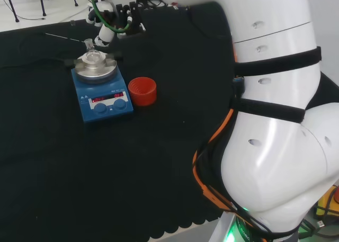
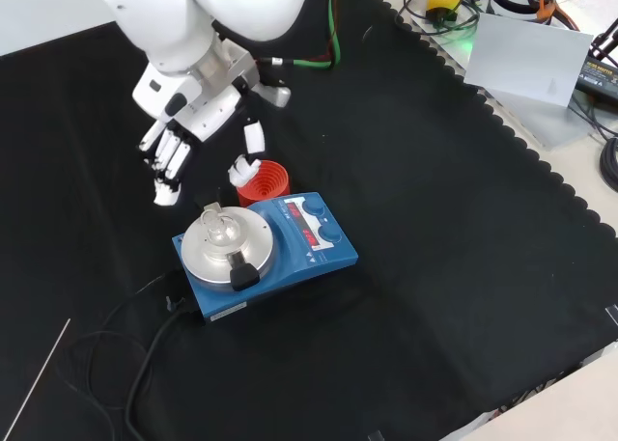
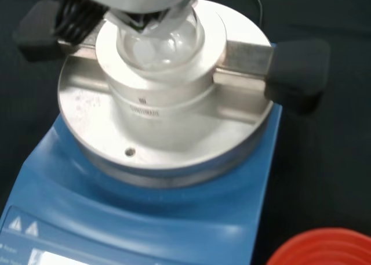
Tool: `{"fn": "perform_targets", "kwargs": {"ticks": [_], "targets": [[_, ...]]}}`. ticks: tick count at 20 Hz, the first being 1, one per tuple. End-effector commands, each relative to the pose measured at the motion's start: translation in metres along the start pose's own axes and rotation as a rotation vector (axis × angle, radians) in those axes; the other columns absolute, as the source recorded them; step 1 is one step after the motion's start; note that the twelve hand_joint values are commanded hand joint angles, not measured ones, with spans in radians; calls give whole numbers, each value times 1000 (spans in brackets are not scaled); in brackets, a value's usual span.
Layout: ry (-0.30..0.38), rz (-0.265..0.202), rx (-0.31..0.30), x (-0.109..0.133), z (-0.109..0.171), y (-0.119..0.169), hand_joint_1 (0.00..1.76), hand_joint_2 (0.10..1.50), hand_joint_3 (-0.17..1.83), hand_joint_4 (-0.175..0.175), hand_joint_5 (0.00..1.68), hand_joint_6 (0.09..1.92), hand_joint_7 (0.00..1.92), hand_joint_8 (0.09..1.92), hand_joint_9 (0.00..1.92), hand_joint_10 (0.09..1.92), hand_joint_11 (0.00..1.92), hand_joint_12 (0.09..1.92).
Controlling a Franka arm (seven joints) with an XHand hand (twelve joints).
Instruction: Turn on the heater.
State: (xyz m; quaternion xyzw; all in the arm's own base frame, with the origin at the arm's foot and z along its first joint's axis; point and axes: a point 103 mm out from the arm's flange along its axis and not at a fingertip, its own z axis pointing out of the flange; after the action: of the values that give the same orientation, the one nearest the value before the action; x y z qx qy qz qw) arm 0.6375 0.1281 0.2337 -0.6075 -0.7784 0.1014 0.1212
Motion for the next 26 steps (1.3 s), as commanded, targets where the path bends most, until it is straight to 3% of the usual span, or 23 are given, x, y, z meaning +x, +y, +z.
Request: {"fn": "perform_targets", "kwargs": {"ticks": [1, 8, 9, 11, 12, 17, 26], "targets": [[29, 39, -27, -12, -9, -34, 965, 548, 840, 11, 340, 109, 280, 641, 444, 655, 96, 1368], [65, 59, 0, -14, -10, -63, 961, 551, 839, 12, 346, 96, 281, 642, 444, 656, 99, 1370], [88, 6, -39, -2, -9, -65, 960, 551, 838, 12, 347, 94, 287, 644, 450, 658, 101, 1371], [103, 8, -52, 1, -9, -79, 965, 557, 825, 11, 360, 87, 371, 650, 513, 647, 122, 1366], [75, 2, -11, 8, -9, -80, 970, 560, 820, 9, 369, 87, 427, 649, 568, 634, 147, 1361], [39, 31, -48, 1, 2, -121, 996, 571, 811, 3, 396, 87, 581, 645, 771, 581, 259, 1343], [8, 97, 7, 5, 32, -173, 1019, 577, 820, -2, 424, 87, 679, 645, 935, 549, 377, 1309]]}}
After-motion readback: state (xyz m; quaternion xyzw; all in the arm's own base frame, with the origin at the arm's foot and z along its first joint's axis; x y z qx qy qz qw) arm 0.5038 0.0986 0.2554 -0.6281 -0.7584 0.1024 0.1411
